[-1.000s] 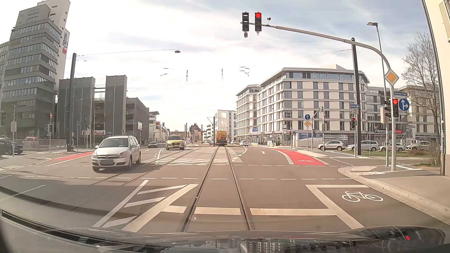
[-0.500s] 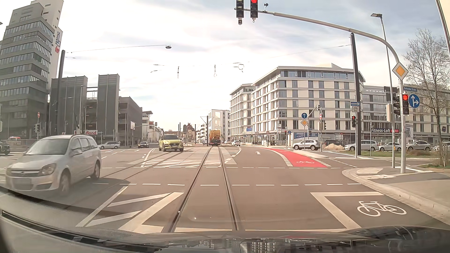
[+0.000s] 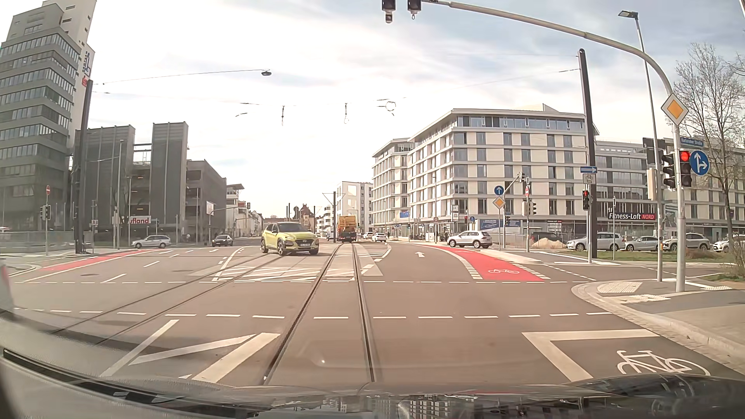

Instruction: Follow the waypoints while adhering to traffic rules and regulations

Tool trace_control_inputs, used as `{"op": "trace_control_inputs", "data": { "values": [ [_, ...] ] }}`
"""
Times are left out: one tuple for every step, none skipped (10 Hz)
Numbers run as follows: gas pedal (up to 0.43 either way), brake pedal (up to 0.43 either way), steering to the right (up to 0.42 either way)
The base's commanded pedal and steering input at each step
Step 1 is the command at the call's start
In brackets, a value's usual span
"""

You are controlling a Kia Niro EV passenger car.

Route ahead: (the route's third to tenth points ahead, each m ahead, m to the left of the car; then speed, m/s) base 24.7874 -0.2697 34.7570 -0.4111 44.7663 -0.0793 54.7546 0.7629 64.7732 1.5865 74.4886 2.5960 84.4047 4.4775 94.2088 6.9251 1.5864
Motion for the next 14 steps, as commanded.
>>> {"op": "trace_control_inputs", "data": {
  "values": [
    [0.000, 0.201, 0.070],
    [0.000, 0.201, 0.068],
    [0.000, 0.201, 0.067],
    [0.000, 0.189, 0.066],
    [0.000, 0.183, 0.066],
    [0.000, 0.183, 0.066],
    [0.000, 0.183, 0.065],
    [0.000, 0.183, 0.066],
    [0.000, 0.189, 0.066],
    [0.000, 0.183, 0.065],
    [0.000, 0.177, 0.065],
    [0.000, 0.165, 0.065],
    [0.000, 0.159, 0.066],
    [0.000, 0.152, 0.066]
  ]
}}
